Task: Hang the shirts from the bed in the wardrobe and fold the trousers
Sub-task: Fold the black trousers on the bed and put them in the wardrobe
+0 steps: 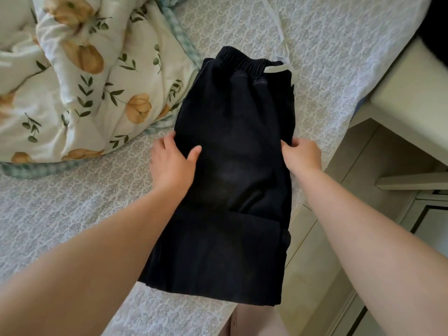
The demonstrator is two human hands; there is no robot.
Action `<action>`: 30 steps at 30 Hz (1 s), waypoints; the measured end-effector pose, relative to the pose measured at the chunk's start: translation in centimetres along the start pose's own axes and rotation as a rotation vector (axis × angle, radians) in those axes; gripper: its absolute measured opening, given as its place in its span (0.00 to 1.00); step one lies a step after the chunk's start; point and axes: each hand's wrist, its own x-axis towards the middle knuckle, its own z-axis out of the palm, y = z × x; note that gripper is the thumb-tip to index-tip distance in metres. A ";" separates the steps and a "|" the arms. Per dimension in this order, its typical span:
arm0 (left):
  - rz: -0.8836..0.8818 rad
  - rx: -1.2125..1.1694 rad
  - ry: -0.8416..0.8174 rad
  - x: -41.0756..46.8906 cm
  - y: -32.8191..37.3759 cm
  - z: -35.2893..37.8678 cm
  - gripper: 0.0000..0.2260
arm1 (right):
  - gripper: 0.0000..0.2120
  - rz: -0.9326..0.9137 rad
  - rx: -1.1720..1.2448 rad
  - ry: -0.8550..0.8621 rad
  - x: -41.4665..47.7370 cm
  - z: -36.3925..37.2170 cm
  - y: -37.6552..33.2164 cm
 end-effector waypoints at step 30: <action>0.745 0.545 -0.395 -9.2 -13.1 -2.9 0.33 | 0.39 -0.918 -0.864 -0.198 -15.8 1.8 9.2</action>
